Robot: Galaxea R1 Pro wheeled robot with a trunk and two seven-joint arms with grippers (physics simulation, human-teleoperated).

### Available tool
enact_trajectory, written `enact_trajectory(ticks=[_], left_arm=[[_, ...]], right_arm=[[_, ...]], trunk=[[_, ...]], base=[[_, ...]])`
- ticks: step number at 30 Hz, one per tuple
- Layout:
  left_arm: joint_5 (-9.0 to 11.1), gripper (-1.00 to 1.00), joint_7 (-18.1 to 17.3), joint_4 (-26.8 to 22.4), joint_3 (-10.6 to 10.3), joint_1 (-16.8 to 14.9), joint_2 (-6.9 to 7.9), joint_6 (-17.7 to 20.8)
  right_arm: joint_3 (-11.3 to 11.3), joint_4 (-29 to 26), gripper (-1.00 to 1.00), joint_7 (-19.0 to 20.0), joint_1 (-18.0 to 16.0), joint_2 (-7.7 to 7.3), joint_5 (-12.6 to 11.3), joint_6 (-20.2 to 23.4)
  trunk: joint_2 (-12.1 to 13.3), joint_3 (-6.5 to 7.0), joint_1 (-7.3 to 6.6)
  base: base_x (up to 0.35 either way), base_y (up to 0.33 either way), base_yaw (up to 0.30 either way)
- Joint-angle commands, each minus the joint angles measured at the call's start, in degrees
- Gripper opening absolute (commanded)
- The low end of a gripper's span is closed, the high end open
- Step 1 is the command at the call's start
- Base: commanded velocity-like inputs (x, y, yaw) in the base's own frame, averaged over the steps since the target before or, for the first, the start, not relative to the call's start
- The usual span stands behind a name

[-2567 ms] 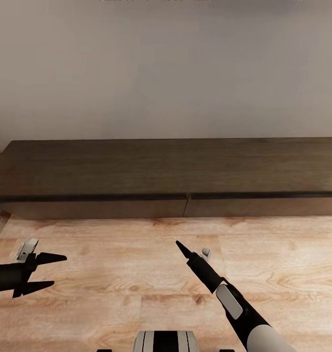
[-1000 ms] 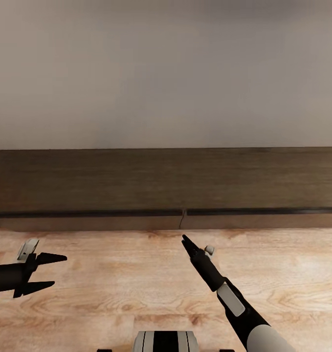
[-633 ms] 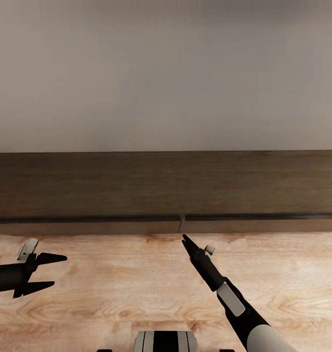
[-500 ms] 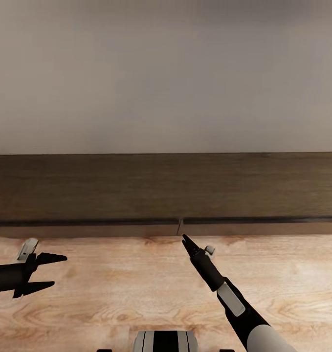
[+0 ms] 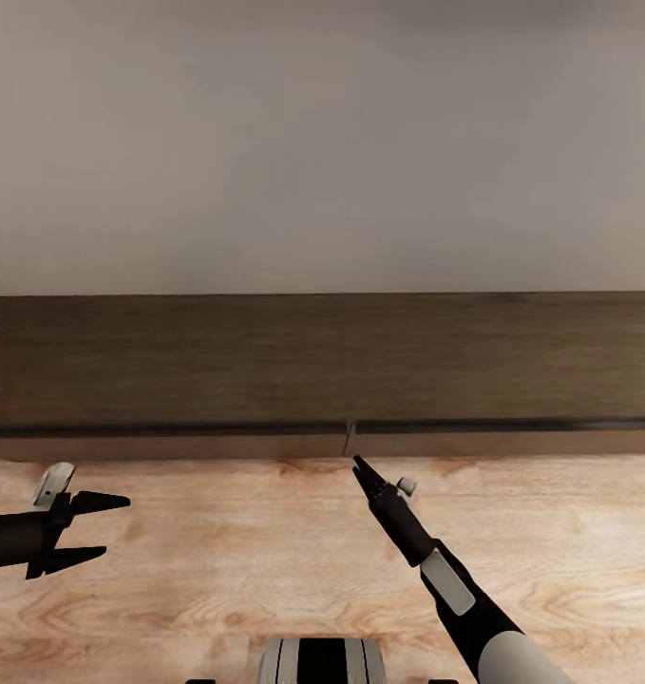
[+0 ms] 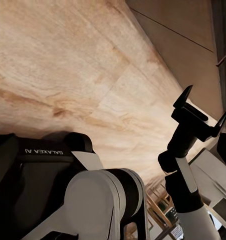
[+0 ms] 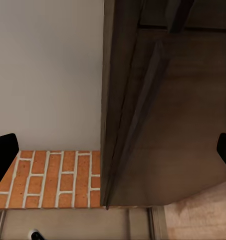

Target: Place each of the two pumpkins and all three candles from the living room inside a cabinet in the living room (use any cabinet), then make sure every cabinet is closed, and position the cauldron so it is next to a table in the living room.

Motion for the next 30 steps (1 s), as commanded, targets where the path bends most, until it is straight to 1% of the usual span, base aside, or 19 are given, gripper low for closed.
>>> enact_trajectory(ticks=[1,10,13,30], left_arm=[[0.64,1.00,0.52,0.03,-0.07,-0.07,0.04,0.00],[0.64,1.00,0.52,0.06,-0.07,-0.07,0.04,0.00],[0.64,1.00,0.52,0.07,-0.07,-0.07,0.04,0.00],[0.64,1.00,0.52,0.07,-0.06,-0.07,0.04,0.00]], right_arm=[[0.17,0.03,1.00,0.15,-0.03,0.02,-0.59,0.58],[0.19,0.00,1.00,0.05,-0.03,0.10,-0.56,0.55],[0.19,0.02,1.00,0.05,-0.03,0.10,-0.56,0.55],[0.24,-0.10,1.00,-0.04,-0.03,0.16,-0.44,0.37]], trunk=[[-0.43,-0.21,0.22],[-4.04,-1.83,2.19],[-4.04,-1.83,2.19],[-10.86,-4.88,5.93]], base=[[0.000,0.000,0.000],[0.000,0.000,0.000],[0.000,0.000,0.000],[0.000,0.000,0.000]])
